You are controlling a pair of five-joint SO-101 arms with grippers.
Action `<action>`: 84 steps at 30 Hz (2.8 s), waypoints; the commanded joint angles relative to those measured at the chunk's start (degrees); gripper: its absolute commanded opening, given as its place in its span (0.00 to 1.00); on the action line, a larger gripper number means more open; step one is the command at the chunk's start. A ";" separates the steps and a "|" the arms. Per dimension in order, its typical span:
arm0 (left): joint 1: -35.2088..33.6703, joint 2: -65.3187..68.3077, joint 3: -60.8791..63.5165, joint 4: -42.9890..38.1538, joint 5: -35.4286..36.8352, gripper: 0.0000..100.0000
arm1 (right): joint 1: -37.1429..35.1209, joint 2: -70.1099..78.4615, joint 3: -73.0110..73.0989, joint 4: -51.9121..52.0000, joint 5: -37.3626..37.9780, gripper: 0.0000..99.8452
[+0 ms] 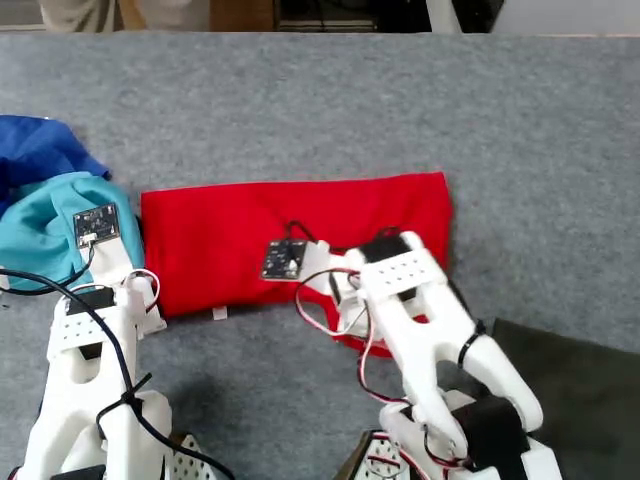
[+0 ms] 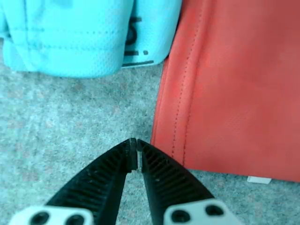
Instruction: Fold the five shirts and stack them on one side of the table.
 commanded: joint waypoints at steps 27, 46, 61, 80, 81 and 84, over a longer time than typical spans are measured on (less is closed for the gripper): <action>-0.44 -1.10 0.00 -0.53 -0.35 0.02 | 13.14 -8.13 -6.99 4.31 3.96 0.00; -0.44 -1.10 0.00 -0.53 -0.35 0.02 | 13.76 -1.10 2.07 -2.20 3.69 0.01; -0.44 -1.45 0.00 -0.18 -0.35 0.02 | 9.36 -3.47 7.60 -1.67 0.53 0.01; 10.11 -3.74 -18.29 6.24 0.09 0.02 | 23.08 23.25 -44.44 4.92 -2.11 0.01; 10.64 -3.74 -16.97 4.40 0.09 0.02 | 23.16 27.12 -46.81 4.40 -2.81 0.01; 10.81 -3.74 -13.01 -0.26 0.09 0.02 | 24.04 37.85 -54.29 4.13 -3.96 0.01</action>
